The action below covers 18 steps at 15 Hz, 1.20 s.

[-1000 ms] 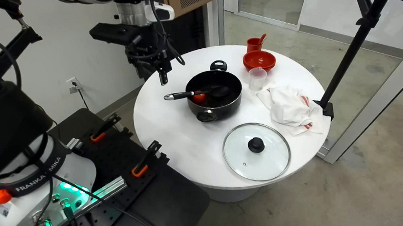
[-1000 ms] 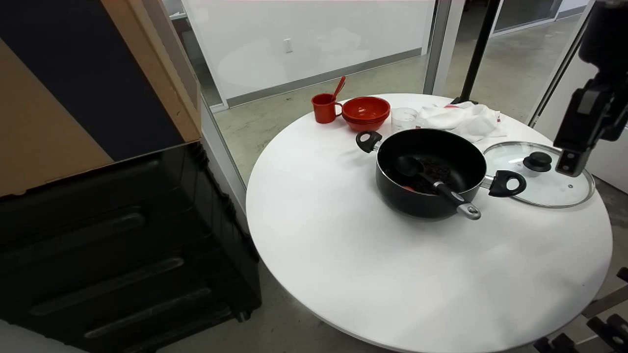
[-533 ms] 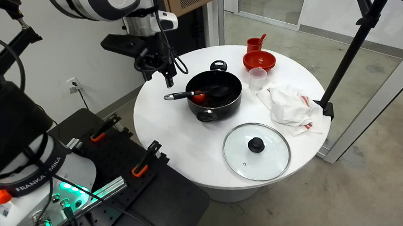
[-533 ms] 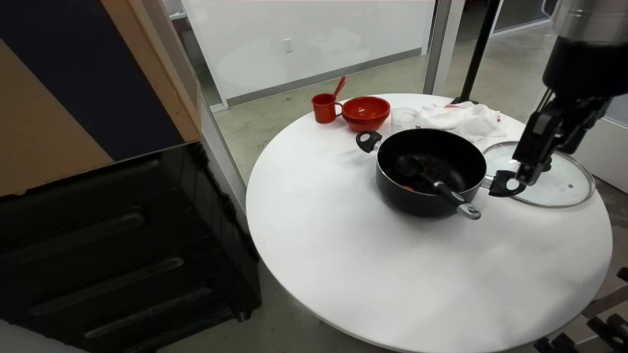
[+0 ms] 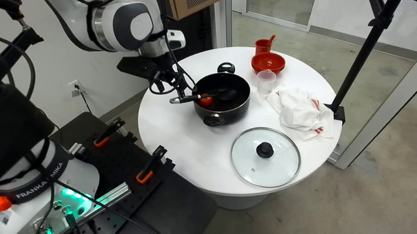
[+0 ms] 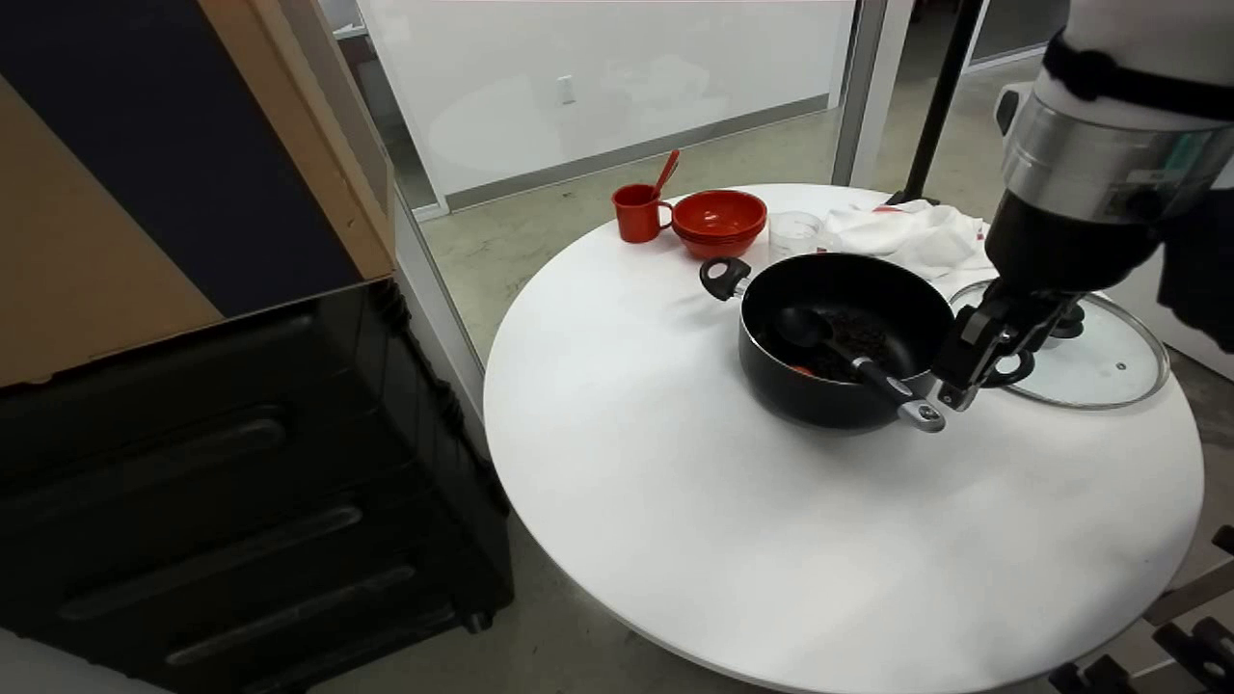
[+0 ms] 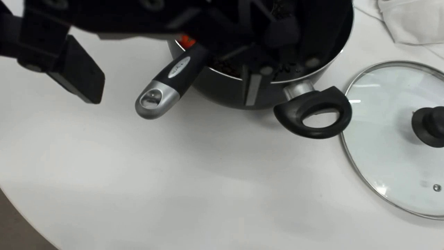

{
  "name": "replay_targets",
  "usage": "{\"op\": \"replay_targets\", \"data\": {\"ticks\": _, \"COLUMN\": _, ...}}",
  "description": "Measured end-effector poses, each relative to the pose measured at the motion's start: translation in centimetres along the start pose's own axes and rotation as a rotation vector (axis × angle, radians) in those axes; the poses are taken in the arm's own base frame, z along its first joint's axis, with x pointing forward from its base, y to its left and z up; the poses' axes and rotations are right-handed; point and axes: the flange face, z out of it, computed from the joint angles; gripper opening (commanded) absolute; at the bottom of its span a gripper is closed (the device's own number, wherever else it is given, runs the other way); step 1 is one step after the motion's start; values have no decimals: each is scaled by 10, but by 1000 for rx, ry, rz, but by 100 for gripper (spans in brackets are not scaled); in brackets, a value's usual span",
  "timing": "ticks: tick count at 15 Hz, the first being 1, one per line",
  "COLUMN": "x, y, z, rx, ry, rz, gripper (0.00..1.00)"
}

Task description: Use the black serving spoon in the black pot to stir its contents

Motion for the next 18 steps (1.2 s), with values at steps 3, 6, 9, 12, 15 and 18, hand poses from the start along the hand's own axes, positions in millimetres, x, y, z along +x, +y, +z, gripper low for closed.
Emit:
{"op": "replay_targets", "data": {"ticks": 3, "x": 8, "y": -9, "z": 16, "rx": -13, "ry": -10, "rz": 10, "gripper": 100}}
{"op": "replay_targets", "data": {"ticks": 6, "x": 17, "y": -17, "z": 29, "rx": -27, "ry": -15, "rz": 18, "gripper": 100}}
{"op": "replay_targets", "data": {"ticks": 9, "x": 25, "y": -20, "z": 41, "rx": -43, "ry": -12, "rz": 28, "gripper": 100}}
{"op": "replay_targets", "data": {"ticks": 12, "x": 33, "y": -19, "z": 52, "rx": -60, "ry": -8, "rz": 42, "gripper": 100}}
{"op": "replay_targets", "data": {"ticks": 15, "x": 40, "y": -19, "z": 61, "rx": -75, "ry": -10, "rz": 52, "gripper": 96}}
{"op": "replay_targets", "data": {"ticks": 18, "x": 44, "y": -17, "z": 68, "rx": -91, "ry": -14, "rz": 71, "gripper": 72}}
